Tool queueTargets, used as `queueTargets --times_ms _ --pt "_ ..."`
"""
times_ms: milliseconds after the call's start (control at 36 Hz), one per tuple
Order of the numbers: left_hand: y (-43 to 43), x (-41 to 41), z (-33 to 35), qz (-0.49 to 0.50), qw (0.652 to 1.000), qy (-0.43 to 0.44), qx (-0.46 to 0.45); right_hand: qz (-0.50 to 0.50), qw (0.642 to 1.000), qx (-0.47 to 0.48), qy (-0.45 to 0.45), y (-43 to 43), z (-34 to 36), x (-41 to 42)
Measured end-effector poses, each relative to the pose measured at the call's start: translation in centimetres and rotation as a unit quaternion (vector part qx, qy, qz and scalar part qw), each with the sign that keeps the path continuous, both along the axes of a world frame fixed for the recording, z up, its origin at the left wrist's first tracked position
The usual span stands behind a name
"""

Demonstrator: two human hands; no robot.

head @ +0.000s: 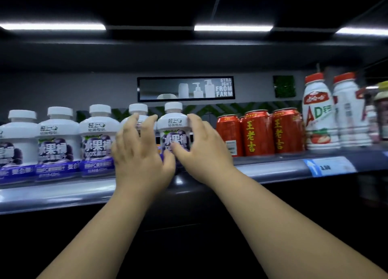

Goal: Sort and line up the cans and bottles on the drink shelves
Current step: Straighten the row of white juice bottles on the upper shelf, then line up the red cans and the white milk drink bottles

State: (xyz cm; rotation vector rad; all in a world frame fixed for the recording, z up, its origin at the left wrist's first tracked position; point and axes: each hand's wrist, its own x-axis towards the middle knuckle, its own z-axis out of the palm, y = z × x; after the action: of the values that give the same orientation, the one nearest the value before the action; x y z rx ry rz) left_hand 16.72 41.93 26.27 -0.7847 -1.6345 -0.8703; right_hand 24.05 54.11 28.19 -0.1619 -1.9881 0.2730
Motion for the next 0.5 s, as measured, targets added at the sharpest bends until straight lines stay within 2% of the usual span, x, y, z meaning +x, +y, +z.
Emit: queueTargets --times_ms 111,222,333,500 --pt "0.0 0.9 -0.6 -0.014 0.996 0.089 -0.017 0.096 0.994 -0.055 -0.001 0.9 -0.5 1.9" --pt "1.5 3.6 -1.6 -0.081 0.993 0.053 -0.069 0.143 0.981 -0.126 0.044 2.7 -1.9 5.5" --pt "4.5 7.6 -1.3 -0.166 0.979 -0.011 -0.121 0.11 0.984 -0.116 0.074 5.8 -2.5 10.0" --pt "11.0 13.8 -0.2 -0.236 0.963 -0.052 -0.117 0.028 0.991 -0.1 0.089 12.4 -2.4 17.5"
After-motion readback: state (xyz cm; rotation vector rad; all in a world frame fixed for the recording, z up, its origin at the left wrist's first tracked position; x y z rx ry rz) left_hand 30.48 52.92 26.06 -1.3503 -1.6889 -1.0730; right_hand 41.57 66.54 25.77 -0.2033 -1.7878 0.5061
